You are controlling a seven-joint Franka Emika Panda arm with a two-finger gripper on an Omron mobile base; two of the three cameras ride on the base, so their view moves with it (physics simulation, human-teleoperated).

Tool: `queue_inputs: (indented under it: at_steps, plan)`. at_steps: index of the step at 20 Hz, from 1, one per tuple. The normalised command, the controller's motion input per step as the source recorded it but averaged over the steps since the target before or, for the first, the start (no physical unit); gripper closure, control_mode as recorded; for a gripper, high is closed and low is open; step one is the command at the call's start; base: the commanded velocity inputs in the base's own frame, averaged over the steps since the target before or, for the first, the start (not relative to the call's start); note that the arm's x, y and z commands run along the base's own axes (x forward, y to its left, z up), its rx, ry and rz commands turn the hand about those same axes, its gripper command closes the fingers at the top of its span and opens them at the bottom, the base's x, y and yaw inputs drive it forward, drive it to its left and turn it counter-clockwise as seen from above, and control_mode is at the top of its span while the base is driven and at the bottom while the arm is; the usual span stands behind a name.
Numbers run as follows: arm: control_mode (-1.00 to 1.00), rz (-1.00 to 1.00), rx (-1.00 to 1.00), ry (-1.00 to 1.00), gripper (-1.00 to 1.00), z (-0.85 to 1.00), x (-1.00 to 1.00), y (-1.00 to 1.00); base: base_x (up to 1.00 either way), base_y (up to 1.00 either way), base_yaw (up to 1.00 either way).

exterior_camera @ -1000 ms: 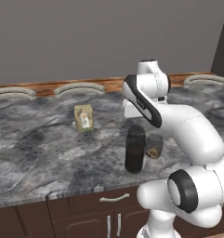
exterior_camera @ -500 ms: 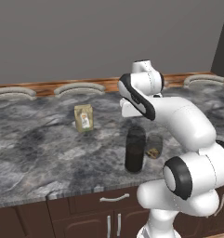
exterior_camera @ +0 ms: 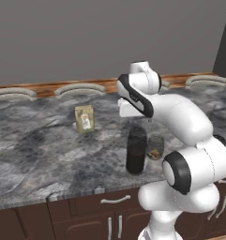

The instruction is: Pick the jar and jar from the dining table and place them in the open cabinet. Close the cabinet after placing the objects.

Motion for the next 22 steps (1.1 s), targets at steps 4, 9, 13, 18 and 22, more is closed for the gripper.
queue_inputs:
  at_steps: [4,9,13,18,22]
  plan:
    - [-1.0,-0.04,0.0,0.0,-1.0,-0.07,0.18,0.08,0.0,0.0,0.0]
    - [-1.0,-0.06,0.0,-0.01,-1.0,-0.07,0.16,0.01,0.0,0.0,0.0]
    - [-1.0,-0.07,0.0,-0.02,-1.0,-0.07,0.16,0.0,0.0,0.0,0.0]
    - [-1.0,-0.1,0.0,-0.01,-1.0,-0.1,0.11,0.0,0.0,0.0,0.0]
    - [-1.0,-0.09,0.0,-0.07,-1.0,-0.1,0.09,0.0,0.0,0.0,0.0]
